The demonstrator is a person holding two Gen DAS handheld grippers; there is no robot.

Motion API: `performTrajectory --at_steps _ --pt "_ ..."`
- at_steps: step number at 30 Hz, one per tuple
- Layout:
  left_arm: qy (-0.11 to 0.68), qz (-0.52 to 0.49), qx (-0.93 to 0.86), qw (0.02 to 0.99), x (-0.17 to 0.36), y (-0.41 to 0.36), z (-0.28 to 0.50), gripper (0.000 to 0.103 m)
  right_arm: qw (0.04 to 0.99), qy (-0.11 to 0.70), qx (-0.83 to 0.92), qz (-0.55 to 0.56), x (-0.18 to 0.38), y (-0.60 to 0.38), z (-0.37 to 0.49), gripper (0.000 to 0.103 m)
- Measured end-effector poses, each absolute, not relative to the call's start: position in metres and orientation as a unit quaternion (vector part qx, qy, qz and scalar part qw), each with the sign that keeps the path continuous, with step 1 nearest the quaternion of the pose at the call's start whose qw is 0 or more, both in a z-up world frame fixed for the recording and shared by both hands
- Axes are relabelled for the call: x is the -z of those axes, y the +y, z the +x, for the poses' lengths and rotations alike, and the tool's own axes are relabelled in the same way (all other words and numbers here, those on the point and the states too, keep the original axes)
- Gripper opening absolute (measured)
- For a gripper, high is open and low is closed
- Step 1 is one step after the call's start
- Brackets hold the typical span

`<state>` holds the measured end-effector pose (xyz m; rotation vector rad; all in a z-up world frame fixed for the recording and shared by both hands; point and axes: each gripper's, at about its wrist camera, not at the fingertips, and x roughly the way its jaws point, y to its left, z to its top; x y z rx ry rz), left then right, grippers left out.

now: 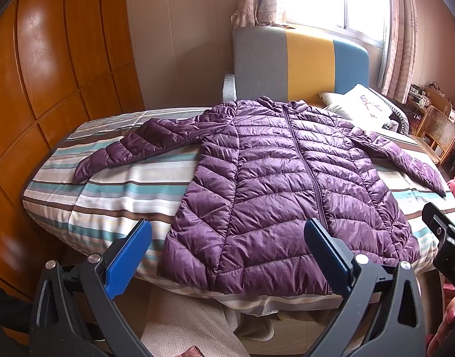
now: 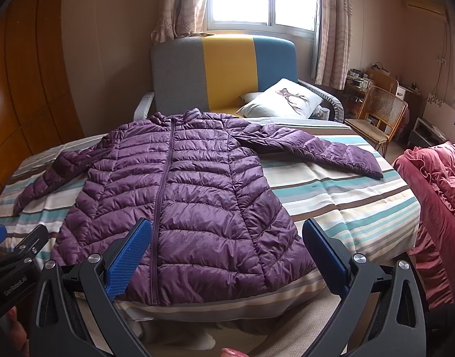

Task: Fold large clothes

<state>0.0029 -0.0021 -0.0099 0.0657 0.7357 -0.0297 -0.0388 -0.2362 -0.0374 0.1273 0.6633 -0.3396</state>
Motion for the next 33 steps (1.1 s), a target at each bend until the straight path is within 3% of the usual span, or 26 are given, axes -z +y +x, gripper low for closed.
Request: performTrajectory --at_steps 11,16,21,33 --pt "0.371 0.04 0.014 0.928 0.019 -0.006 0.013 0.101 0.927 0.329 0.17 0.065 0.041 -0.244 -0.035 0.1" --pt "0.412 0.035 0.074 0.908 0.032 -0.013 0.035 0.101 0.939 0.308 0.125 0.09 0.043 -0.265 -0.023 0.1" --pt "0.413 -0.02 0.115 0.903 0.049 -0.01 0.061 0.101 0.929 0.321 0.124 0.136 0.064 -0.309 0.001 0.1" --pt "0.458 0.019 0.037 0.888 0.091 -0.017 0.157 0.101 0.864 0.372 0.249 0.231 0.121 -0.456 0.043 0.1"
